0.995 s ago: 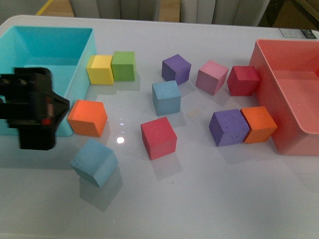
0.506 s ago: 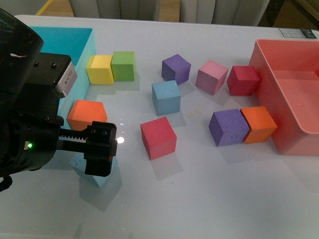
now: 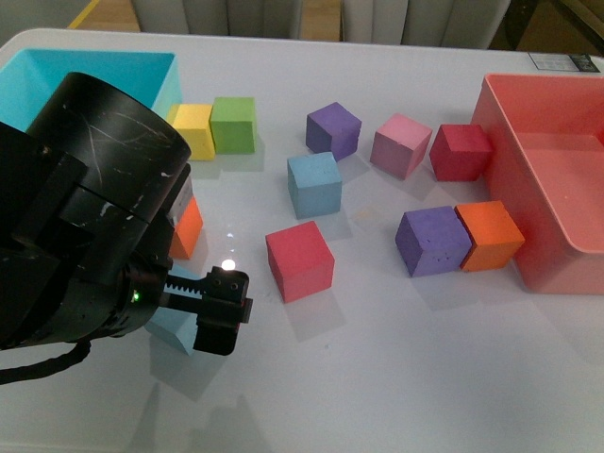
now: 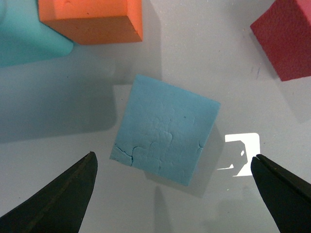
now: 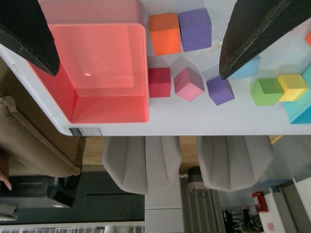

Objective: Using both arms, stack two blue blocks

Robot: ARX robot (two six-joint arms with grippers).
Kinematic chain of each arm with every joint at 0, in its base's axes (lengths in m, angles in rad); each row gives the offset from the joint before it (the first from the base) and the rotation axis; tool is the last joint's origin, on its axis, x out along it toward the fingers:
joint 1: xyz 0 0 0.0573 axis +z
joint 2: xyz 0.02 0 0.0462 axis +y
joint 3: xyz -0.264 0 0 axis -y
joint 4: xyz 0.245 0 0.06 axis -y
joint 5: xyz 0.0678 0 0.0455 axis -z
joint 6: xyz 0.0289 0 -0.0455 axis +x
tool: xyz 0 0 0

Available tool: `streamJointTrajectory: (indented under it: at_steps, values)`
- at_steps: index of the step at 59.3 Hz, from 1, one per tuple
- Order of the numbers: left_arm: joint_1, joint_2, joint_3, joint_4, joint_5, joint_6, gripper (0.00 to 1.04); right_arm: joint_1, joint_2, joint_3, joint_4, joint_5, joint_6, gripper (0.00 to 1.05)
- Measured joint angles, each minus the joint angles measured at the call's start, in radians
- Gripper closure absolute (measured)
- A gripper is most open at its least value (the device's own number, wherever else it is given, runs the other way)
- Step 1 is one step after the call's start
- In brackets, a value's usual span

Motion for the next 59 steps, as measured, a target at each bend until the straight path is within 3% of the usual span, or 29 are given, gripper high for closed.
streamJointTrajectory:
  at_steps: [36, 59]
  values:
    - [0.051, 0.098, 0.053, 0.046, -0.002, 0.219, 0.09, 0.0, 0.0, 0.0, 0.0, 0.0, 0.0, 0.09]
    - [0.053, 0.173, 0.08, 0.06, 0.026, 0.245, 0.09, 0.0, 0.0, 0.0, 0.0, 0.0, 0.0, 0.09]
